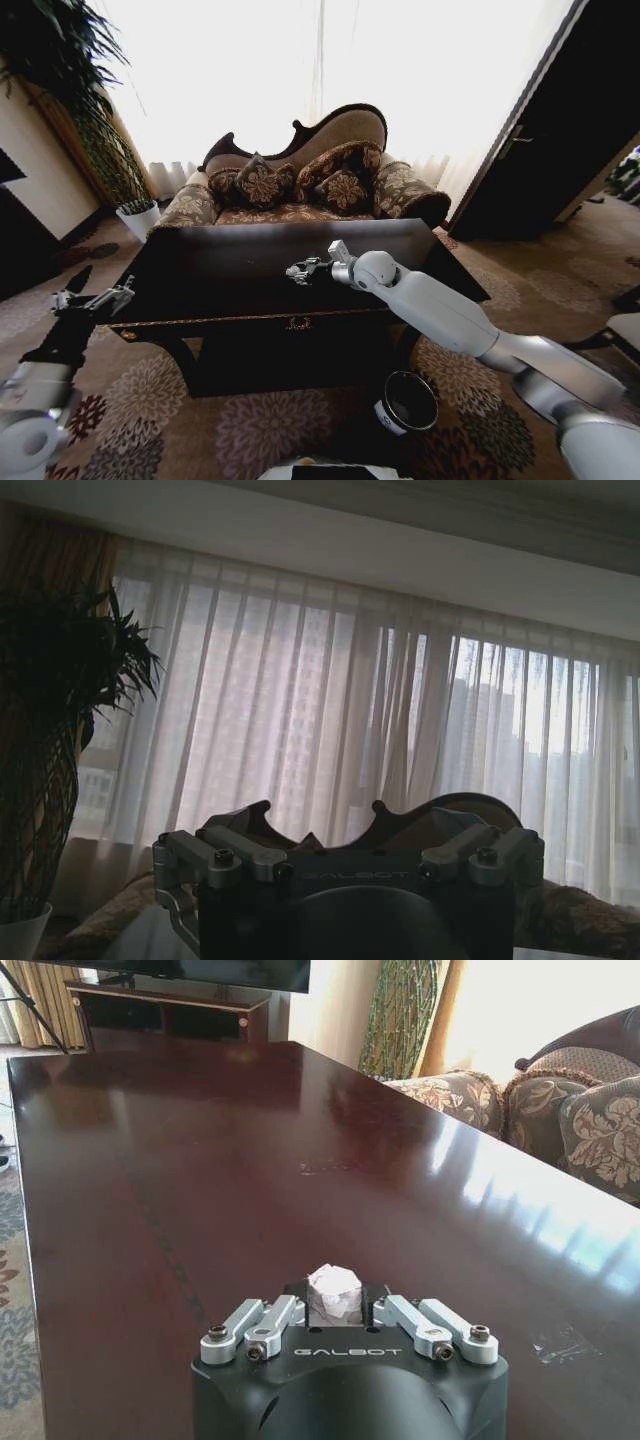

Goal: Move to the front of the table and place the trash on the table into the trash bin.

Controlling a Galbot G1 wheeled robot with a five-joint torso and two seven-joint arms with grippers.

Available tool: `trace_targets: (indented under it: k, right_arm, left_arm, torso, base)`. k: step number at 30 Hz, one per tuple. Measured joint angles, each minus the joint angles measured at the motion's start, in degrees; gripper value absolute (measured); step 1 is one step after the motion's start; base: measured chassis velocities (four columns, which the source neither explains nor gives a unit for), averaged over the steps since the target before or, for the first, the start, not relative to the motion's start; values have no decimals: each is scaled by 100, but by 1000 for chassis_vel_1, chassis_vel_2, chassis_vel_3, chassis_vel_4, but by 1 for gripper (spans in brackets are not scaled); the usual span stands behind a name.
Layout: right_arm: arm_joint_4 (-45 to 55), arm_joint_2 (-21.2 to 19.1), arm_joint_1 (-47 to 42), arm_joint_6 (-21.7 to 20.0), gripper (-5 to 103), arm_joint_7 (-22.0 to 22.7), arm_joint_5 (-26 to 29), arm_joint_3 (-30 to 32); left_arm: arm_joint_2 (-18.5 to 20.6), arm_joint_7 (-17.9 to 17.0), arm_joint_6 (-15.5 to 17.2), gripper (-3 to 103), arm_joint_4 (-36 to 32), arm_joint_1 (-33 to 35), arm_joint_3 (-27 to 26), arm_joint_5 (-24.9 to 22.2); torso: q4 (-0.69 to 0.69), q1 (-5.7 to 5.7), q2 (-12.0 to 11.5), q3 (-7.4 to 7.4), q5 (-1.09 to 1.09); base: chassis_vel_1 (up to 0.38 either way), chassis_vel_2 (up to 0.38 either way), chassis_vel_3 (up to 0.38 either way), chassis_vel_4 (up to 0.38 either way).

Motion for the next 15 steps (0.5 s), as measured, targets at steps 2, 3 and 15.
trace_targets:
  k: [2,3,15]
  right_arm:
    - [11,-18,-8,5,24,-12,-2,3]
    - [11,-18,-8,5,24,-12,-2,3]
    - [245,-163,-117,110,2,-54,-1,140]
  left_arm:
    - [-3,0,0,100,0,-5,6,2]
    - [-3,0,0,100,0,-5,6,2]
    - [-6,1,-4,100,-15,5,3,9]
  torso:
    - [0,0,0,0,0]
    - [0,0,0,0,0]
    - [0,0,0,0,0]
  base:
    - [0,0,0,0]
    - [0,0,0,0]
    - [0,0,0,0]
